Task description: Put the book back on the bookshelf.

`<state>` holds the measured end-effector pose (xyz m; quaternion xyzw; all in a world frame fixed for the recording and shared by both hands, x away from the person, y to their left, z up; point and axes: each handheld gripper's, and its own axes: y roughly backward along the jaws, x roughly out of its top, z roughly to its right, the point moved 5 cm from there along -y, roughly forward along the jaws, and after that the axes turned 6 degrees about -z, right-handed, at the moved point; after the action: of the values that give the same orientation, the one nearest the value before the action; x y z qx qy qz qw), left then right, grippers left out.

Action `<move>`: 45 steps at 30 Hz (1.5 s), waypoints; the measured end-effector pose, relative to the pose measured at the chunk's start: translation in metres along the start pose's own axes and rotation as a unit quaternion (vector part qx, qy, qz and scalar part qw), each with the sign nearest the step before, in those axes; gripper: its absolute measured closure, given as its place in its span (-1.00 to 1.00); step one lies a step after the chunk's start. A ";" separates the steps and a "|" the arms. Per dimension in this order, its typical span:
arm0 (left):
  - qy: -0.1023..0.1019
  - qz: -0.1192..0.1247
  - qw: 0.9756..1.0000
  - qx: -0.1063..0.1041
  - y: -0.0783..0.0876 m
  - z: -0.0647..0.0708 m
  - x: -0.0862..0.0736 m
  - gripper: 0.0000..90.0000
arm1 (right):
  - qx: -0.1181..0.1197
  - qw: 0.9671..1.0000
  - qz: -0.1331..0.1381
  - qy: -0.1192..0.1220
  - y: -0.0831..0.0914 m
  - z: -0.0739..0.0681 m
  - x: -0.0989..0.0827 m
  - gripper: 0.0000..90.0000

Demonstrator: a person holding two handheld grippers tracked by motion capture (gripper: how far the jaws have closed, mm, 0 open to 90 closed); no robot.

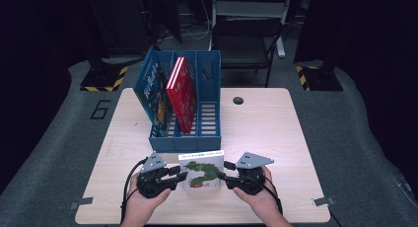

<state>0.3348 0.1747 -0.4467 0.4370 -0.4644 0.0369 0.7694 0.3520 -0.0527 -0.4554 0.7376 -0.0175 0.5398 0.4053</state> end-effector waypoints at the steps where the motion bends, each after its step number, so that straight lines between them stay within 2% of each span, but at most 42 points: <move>1: 0.001 -0.002 1.000 0.001 0.000 -0.001 -0.001 0.44 | 0.001 1.000 -0.002 -0.002 -0.001 0.000 -0.001 0.25; 6: 0.007 0.005 1.000 0.009 0.005 -0.006 0.000 0.31 | -0.002 1.000 -0.006 -0.005 -0.003 0.003 -0.005 0.24; 7: 0.011 0.006 1.000 0.006 0.007 -0.007 0.001 0.25 | -0.001 1.000 -0.007 -0.005 -0.003 0.004 -0.005 0.24; 11: 0.005 0.007 1.000 0.006 0.008 -0.008 0.006 0.02 | 0.001 1.000 -0.008 -0.021 -0.003 0.008 -0.007 0.20; 13: -0.002 0.006 1.000 0.005 0.008 -0.007 0.010 -0.05 | 0.003 1.000 -0.007 -0.026 -0.003 0.010 -0.008 0.14; 17: -0.002 -0.001 1.000 0.006 0.003 -0.005 0.016 -0.13 | -0.001 0.999 0.000 -0.033 -0.005 0.013 -0.008 -0.02; 20: -0.009 0.003 1.000 0.007 0.000 -0.004 0.022 -0.13 | 0.000 0.999 0.003 -0.035 -0.009 0.015 -0.008 -0.13; 25: -0.014 0.003 1.000 0.007 -0.003 -0.005 0.028 -0.04 | 0.028 0.999 -0.010 -0.033 -0.023 0.018 -0.012 -0.29; 30: -0.010 0.007 1.000 0.007 -0.005 -0.007 0.029 0.04 | 0.043 0.999 -0.016 -0.018 -0.036 0.021 -0.013 -0.32; 33: -0.008 0.007 1.000 0.005 -0.006 -0.007 0.029 0.04 | 0.041 0.999 -0.022 -0.010 -0.041 0.019 -0.014 -0.35; 35: -0.008 0.007 1.000 0.004 -0.006 -0.007 0.029 0.04 | 0.041 0.999 -0.025 -0.004 -0.044 0.020 -0.014 -0.34; 40: -0.009 0.007 1.000 0.005 -0.006 -0.007 0.029 0.06 | 0.048 0.998 -0.028 -0.016 -0.045 0.023 -0.016 -0.27; 43: -0.013 0.006 1.000 0.007 -0.005 -0.008 0.029 0.06 | 0.053 0.998 -0.028 -0.023 -0.043 0.022 -0.018 -0.14; 45: -0.006 0.004 1.000 0.003 -0.004 -0.009 0.028 0.05 | 0.056 0.998 -0.028 -0.029 -0.040 0.022 -0.019 -0.05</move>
<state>0.3587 0.1682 -0.4300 0.4376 -0.4708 0.0381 0.7652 0.3795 -0.0471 -0.4964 0.7748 0.0213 0.5068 0.3773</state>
